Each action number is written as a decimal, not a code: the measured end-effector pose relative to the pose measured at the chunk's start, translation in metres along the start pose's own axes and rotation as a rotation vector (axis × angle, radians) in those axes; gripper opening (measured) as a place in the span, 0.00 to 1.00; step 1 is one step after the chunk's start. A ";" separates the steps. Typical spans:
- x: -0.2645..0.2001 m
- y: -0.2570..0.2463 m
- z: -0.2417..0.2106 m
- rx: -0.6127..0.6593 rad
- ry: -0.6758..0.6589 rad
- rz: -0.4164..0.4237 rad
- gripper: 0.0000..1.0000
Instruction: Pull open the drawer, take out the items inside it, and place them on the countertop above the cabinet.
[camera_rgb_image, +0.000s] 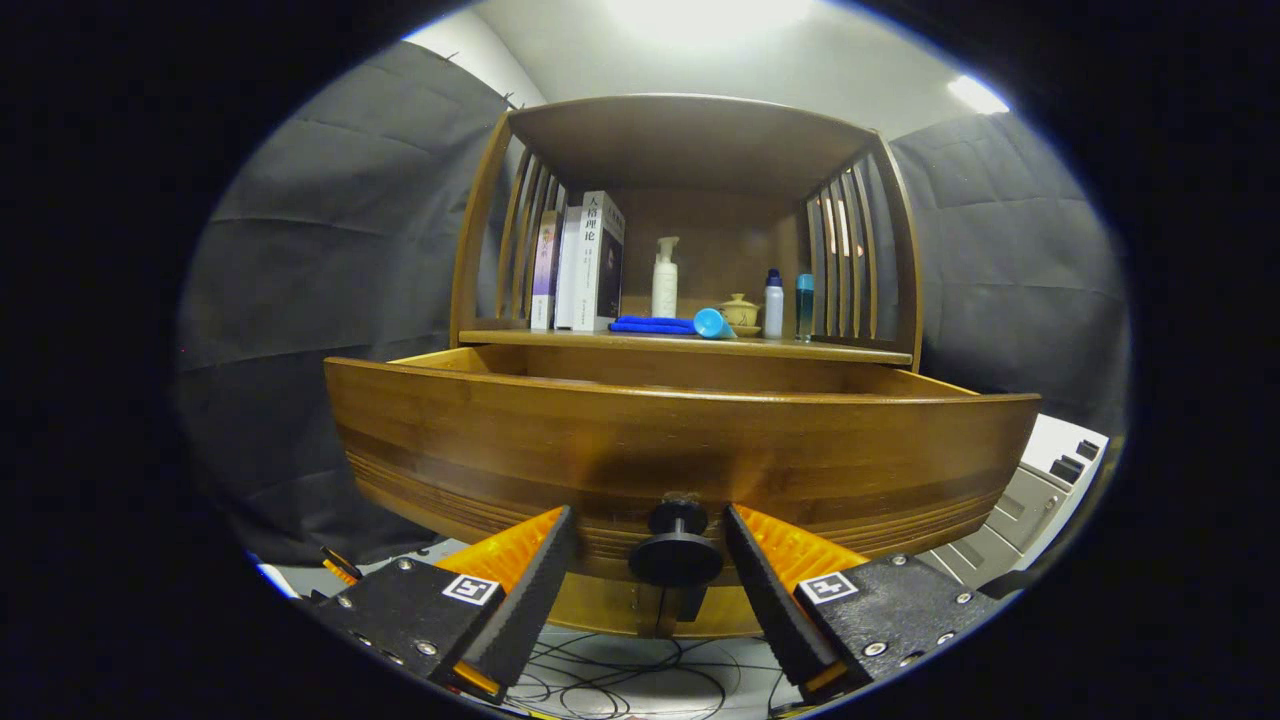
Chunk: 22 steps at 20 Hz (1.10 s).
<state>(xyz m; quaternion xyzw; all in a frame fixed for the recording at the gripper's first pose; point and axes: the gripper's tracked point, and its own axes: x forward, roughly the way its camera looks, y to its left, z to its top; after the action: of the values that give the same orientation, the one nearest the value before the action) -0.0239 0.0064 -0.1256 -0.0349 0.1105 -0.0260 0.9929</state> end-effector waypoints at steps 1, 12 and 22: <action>0.000 0.000 0.000 -0.017 0.002 -0.011 0.93; 0.030 -0.015 0.010 -0.051 0.016 -0.037 0.94; 0.070 -0.014 0.017 -0.004 0.047 -0.015 0.94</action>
<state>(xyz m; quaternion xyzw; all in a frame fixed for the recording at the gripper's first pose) 0.0469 -0.0111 -0.1235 -0.0372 0.1337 -0.0341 0.9897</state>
